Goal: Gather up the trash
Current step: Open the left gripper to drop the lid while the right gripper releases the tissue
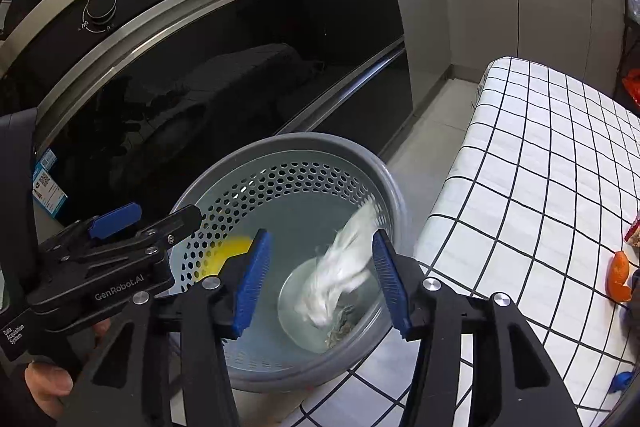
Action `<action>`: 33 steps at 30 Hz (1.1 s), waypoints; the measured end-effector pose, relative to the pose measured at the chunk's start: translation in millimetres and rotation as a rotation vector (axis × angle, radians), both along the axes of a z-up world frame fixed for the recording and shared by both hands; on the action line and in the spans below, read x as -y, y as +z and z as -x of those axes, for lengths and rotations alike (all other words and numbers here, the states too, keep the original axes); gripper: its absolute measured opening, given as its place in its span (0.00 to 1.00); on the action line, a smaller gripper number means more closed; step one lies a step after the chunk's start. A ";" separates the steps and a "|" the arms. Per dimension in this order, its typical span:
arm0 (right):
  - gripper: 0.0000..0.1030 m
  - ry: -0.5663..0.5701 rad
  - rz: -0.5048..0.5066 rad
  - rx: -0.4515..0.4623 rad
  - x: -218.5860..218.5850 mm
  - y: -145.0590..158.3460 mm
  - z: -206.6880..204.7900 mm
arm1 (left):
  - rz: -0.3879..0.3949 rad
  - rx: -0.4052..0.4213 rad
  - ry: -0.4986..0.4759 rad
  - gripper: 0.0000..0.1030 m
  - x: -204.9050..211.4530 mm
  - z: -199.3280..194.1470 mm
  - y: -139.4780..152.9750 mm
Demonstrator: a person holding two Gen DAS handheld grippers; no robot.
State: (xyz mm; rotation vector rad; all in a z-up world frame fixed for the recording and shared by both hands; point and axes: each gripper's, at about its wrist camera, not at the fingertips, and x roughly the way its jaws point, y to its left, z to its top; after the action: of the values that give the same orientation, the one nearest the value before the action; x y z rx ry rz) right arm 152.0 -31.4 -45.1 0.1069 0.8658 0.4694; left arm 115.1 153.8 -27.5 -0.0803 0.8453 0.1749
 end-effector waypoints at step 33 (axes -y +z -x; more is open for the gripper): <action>0.49 -0.064 0.022 0.033 34.3 16.5 30.4 | -0.025 0.040 -0.057 0.82 30.6 7.5 11.6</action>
State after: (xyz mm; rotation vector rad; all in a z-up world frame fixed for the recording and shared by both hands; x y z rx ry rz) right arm 121.6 -65.7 -28.6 0.1062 0.8330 0.4012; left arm 107.6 123.2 -15.9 -0.0359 0.8042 0.1299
